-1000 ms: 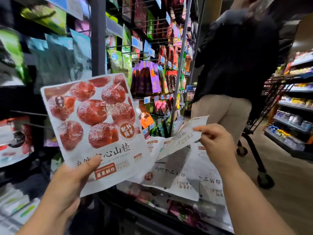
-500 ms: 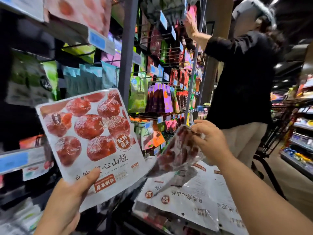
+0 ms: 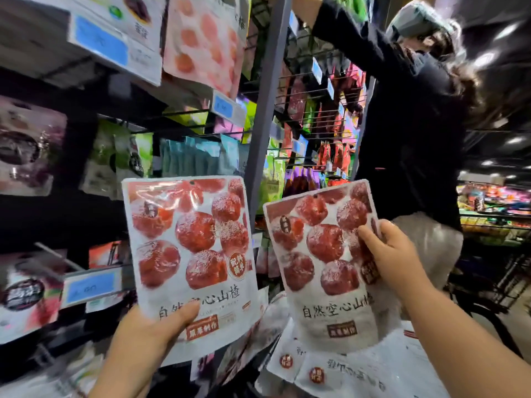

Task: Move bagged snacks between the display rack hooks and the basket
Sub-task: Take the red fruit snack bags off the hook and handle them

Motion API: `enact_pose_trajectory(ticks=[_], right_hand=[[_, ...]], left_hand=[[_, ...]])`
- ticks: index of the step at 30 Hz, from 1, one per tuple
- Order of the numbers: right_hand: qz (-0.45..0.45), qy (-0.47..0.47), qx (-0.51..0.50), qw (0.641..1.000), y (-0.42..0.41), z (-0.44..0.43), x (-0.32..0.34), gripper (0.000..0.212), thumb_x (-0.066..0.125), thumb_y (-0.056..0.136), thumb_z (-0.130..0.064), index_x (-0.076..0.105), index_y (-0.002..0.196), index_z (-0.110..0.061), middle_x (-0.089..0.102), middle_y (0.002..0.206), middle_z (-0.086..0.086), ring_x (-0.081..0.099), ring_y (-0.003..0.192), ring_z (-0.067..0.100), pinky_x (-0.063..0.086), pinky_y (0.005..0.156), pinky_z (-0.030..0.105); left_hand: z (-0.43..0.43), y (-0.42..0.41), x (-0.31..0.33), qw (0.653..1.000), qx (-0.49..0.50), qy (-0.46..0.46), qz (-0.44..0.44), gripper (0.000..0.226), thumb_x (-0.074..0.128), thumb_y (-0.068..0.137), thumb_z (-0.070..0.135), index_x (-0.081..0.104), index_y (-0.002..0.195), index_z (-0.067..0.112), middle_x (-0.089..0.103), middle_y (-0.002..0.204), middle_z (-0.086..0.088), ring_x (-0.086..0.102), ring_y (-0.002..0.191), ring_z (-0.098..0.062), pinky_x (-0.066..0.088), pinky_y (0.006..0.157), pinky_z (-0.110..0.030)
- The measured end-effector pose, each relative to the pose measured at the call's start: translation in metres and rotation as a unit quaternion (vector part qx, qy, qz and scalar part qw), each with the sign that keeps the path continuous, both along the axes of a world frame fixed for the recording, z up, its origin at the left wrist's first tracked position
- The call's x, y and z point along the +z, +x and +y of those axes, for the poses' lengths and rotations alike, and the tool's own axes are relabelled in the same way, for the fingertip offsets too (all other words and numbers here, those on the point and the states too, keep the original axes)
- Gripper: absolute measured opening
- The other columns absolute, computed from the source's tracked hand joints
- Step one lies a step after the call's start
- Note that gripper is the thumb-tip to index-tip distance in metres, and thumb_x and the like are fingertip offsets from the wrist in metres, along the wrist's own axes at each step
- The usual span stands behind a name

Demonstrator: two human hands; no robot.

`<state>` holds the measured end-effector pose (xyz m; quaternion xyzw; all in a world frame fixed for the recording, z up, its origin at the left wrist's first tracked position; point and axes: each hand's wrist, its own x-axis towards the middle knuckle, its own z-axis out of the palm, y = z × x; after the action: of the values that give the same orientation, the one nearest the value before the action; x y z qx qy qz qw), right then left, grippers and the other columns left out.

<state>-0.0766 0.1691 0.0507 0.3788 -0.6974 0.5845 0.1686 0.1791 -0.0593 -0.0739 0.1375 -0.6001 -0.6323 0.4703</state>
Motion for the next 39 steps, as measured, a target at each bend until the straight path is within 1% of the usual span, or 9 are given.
enact_pose_trajectory(ticks=[4,8,14,17,22,23,27,32,39], right_hand=[[-0.040,-0.009,0.025,0.999,0.015,-0.032,-0.008,0.011,0.061,0.095,-0.038,0.066,0.091,-0.030,0.074,0.095,0.001,0.070,0.094,0.025,0.053,0.090,0.056],[-0.079,0.001,0.058,0.995,0.027,-0.067,-0.013,0.024,0.062,0.086,-0.053,0.064,0.086,-0.029,0.075,0.090,0.008,0.071,0.088,0.034,0.055,0.084,0.059],[-0.079,-0.019,0.073,0.994,0.050,-0.100,-0.022,0.018,0.059,0.096,-0.037,0.068,0.086,-0.024,0.075,0.087,0.004,0.072,0.086,0.029,0.055,0.084,0.056],[-0.079,-0.042,0.119,0.989,0.070,-0.111,-0.020,0.019,0.057,0.098,-0.033,0.069,0.091,-0.020,0.075,0.089,0.006,0.072,0.087,0.031,0.056,0.084,0.058],[-0.100,-0.048,0.211,0.971,0.088,-0.126,-0.007,0.023,0.061,0.093,-0.040,0.067,0.095,-0.017,0.072,0.096,0.019,0.068,0.091,0.043,0.053,0.087,0.063],[-0.119,-0.042,0.251,0.960,0.094,-0.130,-0.004,0.026,0.068,0.086,-0.044,0.068,0.099,-0.022,0.073,0.100,0.015,0.070,0.093,0.039,0.055,0.086,0.059],[-0.178,0.046,0.404,0.896,0.102,-0.143,-0.008,0.096,0.099,0.030,-0.050,0.056,0.116,-0.039,0.073,0.111,0.004,0.071,0.101,0.028,0.058,0.081,0.043],[-0.225,0.107,0.443,0.861,0.113,-0.157,-0.028,0.107,0.099,0.037,-0.029,0.044,0.128,-0.043,0.071,0.118,0.004,0.069,0.107,0.031,0.054,0.091,0.054],[-0.210,0.097,0.468,0.853,0.143,-0.183,-0.031,0.110,0.101,0.036,-0.031,0.051,0.131,-0.012,0.067,0.122,0.021,0.066,0.108,0.043,0.056,0.087,0.056]], left_hand=[[0.001,-0.003,0.003,0.997,0.035,-0.023,-0.057,0.029,0.085,0.071,0.023,0.071,0.090,0.040,0.073,0.084,0.027,0.067,0.078,0.007,0.046,0.068,-0.019],[-0.003,-0.008,0.006,0.998,0.023,-0.021,-0.061,0.029,0.083,0.073,0.021,0.071,0.095,0.035,0.075,0.088,0.020,0.070,0.079,0.003,0.046,0.068,-0.019],[-0.010,-0.005,0.010,0.997,0.026,-0.004,-0.074,0.030,0.085,0.066,0.033,0.074,0.094,0.030,0.075,0.084,0.018,0.070,0.077,0.003,0.045,0.056,-0.008],[-0.017,0.003,0.015,0.996,0.039,0.005,-0.074,0.025,0.087,0.066,0.024,0.072,0.086,0.031,0.074,0.075,0.018,0.065,0.063,0.009,0.042,0.048,-0.006],[-0.029,0.023,0.031,0.998,0.033,-0.018,-0.050,0.038,0.091,0.059,0.026,0.076,0.093,0.033,0.076,0.093,0.014,0.070,0.084,0.003,0.049,0.064,-0.010],[-0.033,0.027,0.032,0.998,0.048,-0.014,-0.045,0.042,0.089,0.053,0.030,0.077,0.092,0.036,0.076,0.095,0.012,0.071,0.087,-0.002,0.052,0.071,-0.018],[-0.038,0.049,0.042,0.994,0.109,-0.005,-0.028,0.051,0.085,0.044,0.043,0.076,0.094,0.039,0.077,0.094,0.007,0.073,0.092,-0.014,0.054,0.089,-0.043],[-0.042,0.077,0.054,0.982,0.185,-0.024,-0.018,0.019,0.084,0.071,0.025,0.077,0.086,0.031,0.074,0.079,0.020,0.068,0.070,0.006,0.046,0.057,-0.016],[-0.051,0.105,0.057,0.969,0.238,-0.059,-0.022,0.019,0.082,0.071,0.035,0.074,0.088,0.032,0.070,0.077,0.031,0.063,0.069,0.013,0.042,0.049,-0.008]])
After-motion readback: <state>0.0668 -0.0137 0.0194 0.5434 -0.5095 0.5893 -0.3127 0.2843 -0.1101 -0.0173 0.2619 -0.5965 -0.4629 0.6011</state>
